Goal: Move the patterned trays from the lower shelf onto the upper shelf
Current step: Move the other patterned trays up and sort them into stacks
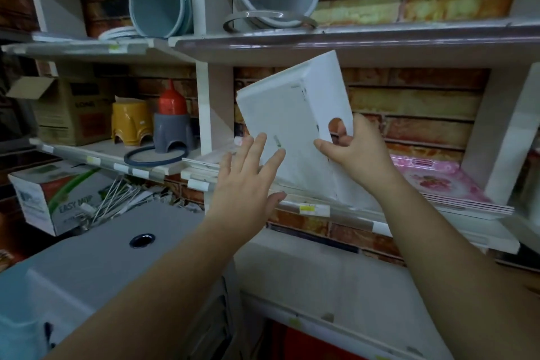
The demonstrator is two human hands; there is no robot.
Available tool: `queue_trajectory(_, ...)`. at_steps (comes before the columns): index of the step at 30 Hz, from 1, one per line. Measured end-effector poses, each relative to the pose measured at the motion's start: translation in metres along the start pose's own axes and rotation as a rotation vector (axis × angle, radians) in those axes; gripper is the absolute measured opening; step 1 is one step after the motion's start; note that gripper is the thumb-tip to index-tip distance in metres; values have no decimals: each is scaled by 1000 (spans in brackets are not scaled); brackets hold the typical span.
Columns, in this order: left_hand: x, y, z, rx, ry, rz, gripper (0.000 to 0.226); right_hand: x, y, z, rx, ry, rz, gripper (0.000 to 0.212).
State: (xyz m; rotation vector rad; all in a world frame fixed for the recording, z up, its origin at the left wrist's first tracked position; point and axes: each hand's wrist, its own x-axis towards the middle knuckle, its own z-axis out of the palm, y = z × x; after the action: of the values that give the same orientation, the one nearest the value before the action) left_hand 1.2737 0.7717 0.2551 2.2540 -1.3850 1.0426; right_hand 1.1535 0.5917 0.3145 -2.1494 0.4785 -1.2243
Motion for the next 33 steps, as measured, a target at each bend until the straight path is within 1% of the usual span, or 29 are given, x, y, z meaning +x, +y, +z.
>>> queue_trajectory(2,4,-1,6,-2,-5,18,72,2,6,6,-27,6,-56,39)
queue_trajectory(4,7,-4,13,-6,-11,23,72,5,12,14,-117,5,-132,38)
queue_trajectory(5,9,-5,17,-4,-14,26,73,8,15,18,-211,5,-193,38)
queue_trajectory(7,12,-7,24,7,-17,38,72,14,23,24,-475,17,-344,36)
queue_trajectory(9,16,-10,32,0,-15,39,72,22,34,29,-698,23,-452,35)
queue_trajectory(12,22,-12,46,-31,-25,30,71,31,53,34,-846,-4,-494,34)
queue_trajectory(16,35,-9,73,-31,-43,35,71,36,79,43,-883,-65,-473,25)
queue_trajectory(18,46,-4,89,-20,-59,41,72,40,91,50,-898,-110,-431,25)
queue_trajectory(20,59,3,105,-12,-84,53,75,46,100,56,-919,-158,-375,31)
queue_trajectory(22,73,10,123,-7,-125,49,81,55,109,62,-953,-229,-336,43)
queue_trajectory(25,91,21,149,19,-171,13,88,67,123,73,-856,-293,-318,57)
queue_trajectory(27,99,27,164,33,-203,-13,90,76,133,78,-745,-342,-306,62)
queue_trajectory(29,106,31,178,41,-233,-32,92,83,144,79,-685,-373,-312,65)
queue_trajectory(33,117,40,200,67,-282,-26,90,94,167,75,-696,-424,-289,72)
